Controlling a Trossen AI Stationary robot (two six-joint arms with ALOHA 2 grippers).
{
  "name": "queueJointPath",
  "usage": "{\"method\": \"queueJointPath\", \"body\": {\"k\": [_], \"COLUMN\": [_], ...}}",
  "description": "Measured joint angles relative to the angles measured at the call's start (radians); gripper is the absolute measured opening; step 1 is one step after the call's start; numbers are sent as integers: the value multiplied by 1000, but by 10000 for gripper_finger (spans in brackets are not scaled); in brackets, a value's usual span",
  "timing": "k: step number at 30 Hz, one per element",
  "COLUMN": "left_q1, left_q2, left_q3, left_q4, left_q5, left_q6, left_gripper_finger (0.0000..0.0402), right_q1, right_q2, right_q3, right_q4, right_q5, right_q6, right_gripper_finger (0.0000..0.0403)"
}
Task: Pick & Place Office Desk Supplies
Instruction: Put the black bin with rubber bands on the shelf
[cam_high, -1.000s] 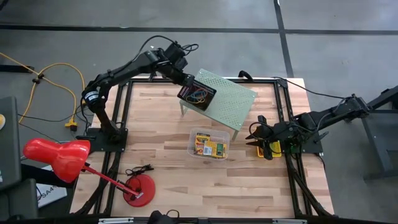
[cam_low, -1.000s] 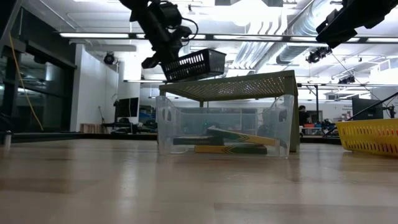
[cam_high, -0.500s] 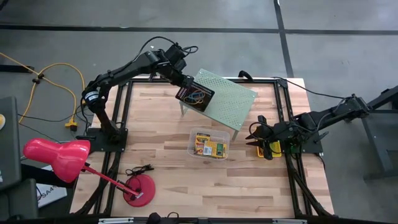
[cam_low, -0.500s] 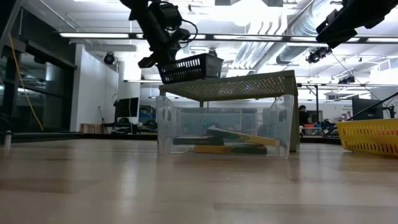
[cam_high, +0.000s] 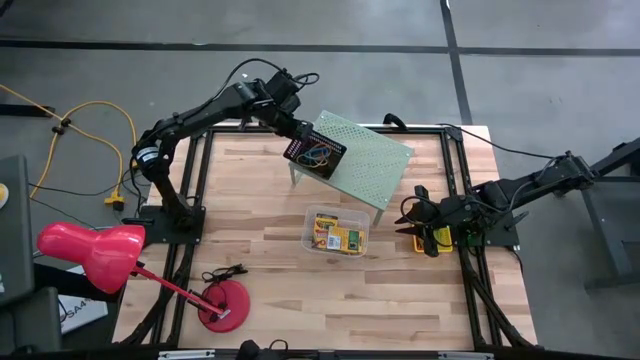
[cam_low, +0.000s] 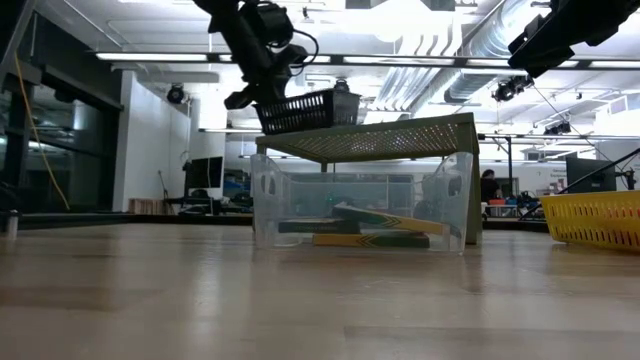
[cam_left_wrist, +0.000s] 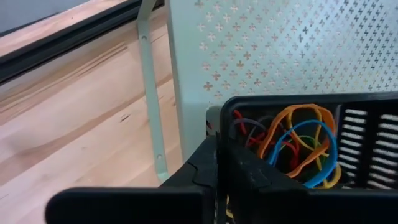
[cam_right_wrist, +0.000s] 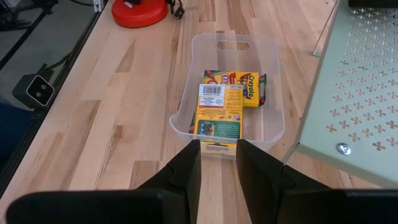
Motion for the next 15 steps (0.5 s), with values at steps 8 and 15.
{"method": "queueJointPath", "body": {"k": [8, 15], "left_q1": [0, 0], "left_q2": [0, 0], "left_q3": [0, 0], "left_q4": [25, 25], "left_q5": [-4, 5], "left_q6": [0, 0], "left_gripper_finger": [46, 51], "right_q1": [0, 0], "right_q2": [0, 0], "right_q3": [0, 0], "right_q4": [0, 0], "right_q5": [0, 0], "right_q6": [0, 0], "right_gripper_finger": [91, 91]}}
